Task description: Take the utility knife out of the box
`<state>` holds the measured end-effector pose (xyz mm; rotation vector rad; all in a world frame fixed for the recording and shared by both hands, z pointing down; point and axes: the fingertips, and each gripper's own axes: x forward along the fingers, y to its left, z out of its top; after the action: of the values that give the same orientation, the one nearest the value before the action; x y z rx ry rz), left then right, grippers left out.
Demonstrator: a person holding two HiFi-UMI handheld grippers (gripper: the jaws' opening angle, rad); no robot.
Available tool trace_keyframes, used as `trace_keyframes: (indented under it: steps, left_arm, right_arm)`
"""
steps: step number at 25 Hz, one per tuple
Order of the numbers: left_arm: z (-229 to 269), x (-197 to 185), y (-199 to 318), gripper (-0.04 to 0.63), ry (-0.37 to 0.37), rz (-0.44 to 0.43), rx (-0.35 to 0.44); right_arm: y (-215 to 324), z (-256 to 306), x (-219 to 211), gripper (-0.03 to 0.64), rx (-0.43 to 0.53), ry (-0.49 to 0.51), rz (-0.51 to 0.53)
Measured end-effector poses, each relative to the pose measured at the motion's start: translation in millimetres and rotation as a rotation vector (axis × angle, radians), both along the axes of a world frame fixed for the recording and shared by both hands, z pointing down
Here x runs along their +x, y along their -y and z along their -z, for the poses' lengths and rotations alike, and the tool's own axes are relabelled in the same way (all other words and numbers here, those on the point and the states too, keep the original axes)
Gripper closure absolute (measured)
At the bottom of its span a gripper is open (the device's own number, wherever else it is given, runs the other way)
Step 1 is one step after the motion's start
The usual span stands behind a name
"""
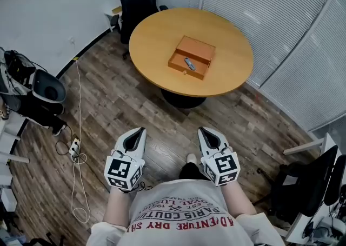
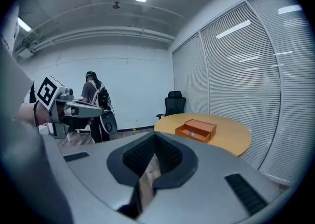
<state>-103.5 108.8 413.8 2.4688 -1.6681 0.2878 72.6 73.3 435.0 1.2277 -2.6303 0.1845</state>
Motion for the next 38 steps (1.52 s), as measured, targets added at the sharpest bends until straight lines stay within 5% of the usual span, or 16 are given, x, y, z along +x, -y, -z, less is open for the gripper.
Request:
trace_keyframes:
  steps: [16,26,38]
  left_arm:
    - [8.7,106.1,189.8,0.600,0.032,0.018,0.009]
    - [-2.6,72.8,281.4,0.600,0.026,0.002,-0.005]
    - [12.0,19.7,432.9,0.600,0.040,-0.240,0.008]
  right_arm:
    - [195.6,-4.4,91.0,0.610,-0.041,-0.045,0.076]
    - [274.5,-30.4,71.5,0.611,-0.106,-0.053,0.021]
    - [382.9,-27.6,6.8,0.609,-0.146,-0.039,-0.149]
